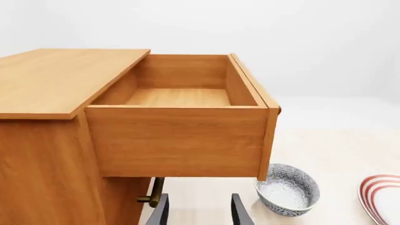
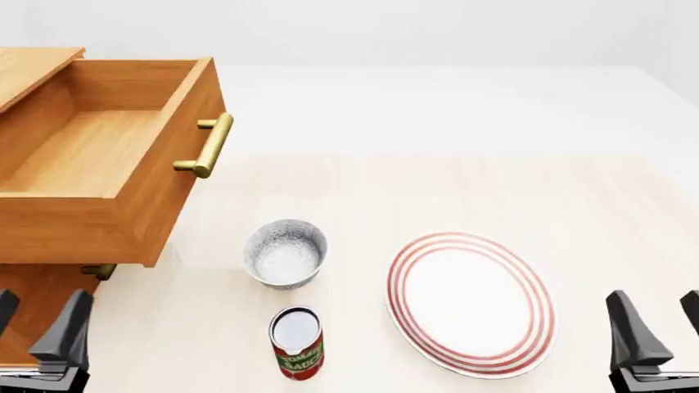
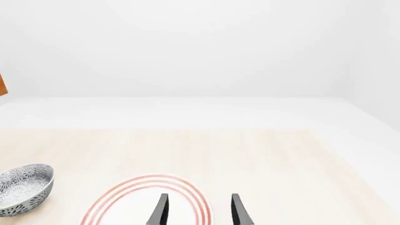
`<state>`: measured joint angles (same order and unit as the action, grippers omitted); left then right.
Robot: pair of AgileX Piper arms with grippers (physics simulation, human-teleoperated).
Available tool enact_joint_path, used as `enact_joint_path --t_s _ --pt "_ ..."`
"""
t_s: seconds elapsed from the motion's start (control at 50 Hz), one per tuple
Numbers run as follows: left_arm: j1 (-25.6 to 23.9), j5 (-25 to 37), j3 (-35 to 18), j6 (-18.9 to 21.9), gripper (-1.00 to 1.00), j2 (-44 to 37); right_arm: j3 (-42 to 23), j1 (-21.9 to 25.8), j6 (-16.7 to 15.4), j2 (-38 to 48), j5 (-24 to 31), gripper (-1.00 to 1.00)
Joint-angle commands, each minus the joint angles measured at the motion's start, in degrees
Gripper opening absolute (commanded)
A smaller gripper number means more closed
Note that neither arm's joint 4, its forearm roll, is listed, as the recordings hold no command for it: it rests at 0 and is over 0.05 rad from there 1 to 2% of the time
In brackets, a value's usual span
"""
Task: Put the bowl in the top drawer of the cabinet.
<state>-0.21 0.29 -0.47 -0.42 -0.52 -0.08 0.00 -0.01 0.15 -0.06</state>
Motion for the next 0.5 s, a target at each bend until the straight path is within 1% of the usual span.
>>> enact_joint_path --t_s 0.02,0.06,0.1,0.14,0.16,0.2,0.24,0.26,0.28,0.3,0.32,0.34,0.38,0.42,0.46,0.48,0.5 --pt "-1.1 2.1 -2.8 -1.7 1.00 -1.4 -0.2 0.0 0.0 0.4 -0.2 1.00" --pt "-2.1 3.0 -4.5 -1.3 1.00 -1.9 -0.2 0.0 0.0 0.4 -0.2 1.00" --pt "-2.1 3.8 -5.3 -1.1 1.00 -1.8 -0.2 0.0 0.0 0.4 -0.2 1.00" --pt "-2.4 5.8 -7.9 -0.3 1.00 -1.9 -0.2 0.0 0.0 0.4 -0.2 1.00" --pt "-2.5 6.7 -9.4 0.8 1.00 -2.4 -0.2 0.0 0.0 0.4 -0.2 1.00" --pt "-3.0 7.9 -11.7 -0.3 1.00 -3.1 -0.2 0.0 0.0 0.4 -0.2 1.00" --pt "-3.7 10.0 -14.9 0.6 1.00 -3.8 -0.2 0.0 0.0 0.4 -0.2 1.00" --pt "-5.0 11.2 -16.9 0.2 1.00 -4.2 -0.2 0.0 0.0 0.4 -0.2 1.00" --pt "-5.2 11.9 -18.2 0.5 1.00 -4.5 -0.2 0.0 0.0 0.4 -0.2 1.00" --pt "-5.5 12.3 -19.5 -0.2 1.00 -3.8 -0.2 0.0 0.0 0.4 -0.2 1.00" --pt "-5.5 12.3 -19.5 -0.2 1.00 -3.8 -0.2 0.0 0.0 0.4 -0.2 1.00" --pt "-5.4 12.5 -20.8 0.2 1.00 -3.5 -0.2 0.0 0.0 0.4 -0.2 1.00" --pt "-5.4 13.1 -23.9 0.4 1.00 -6.3 -0.2 0.0 0.0 0.4 -0.2 1.00" --pt "-6.2 13.4 -25.8 2.8 1.00 -6.7 -0.2 0.0 0.0 0.4 -0.2 1.00" --pt "-6.5 14.6 -28.4 2.2 1.00 -7.6 -0.2 0.0 0.0 0.4 -0.2 1.00" --pt "-6.5 14.6 -28.4 2.2 1.00 -7.6 -0.2 0.0 0.0 0.4 -0.2 1.00" --pt "-8.1 14.9 -30.7 2.9 1.00 -9.2 -0.2 0.0 0.0 0.4 -0.2 1.00"
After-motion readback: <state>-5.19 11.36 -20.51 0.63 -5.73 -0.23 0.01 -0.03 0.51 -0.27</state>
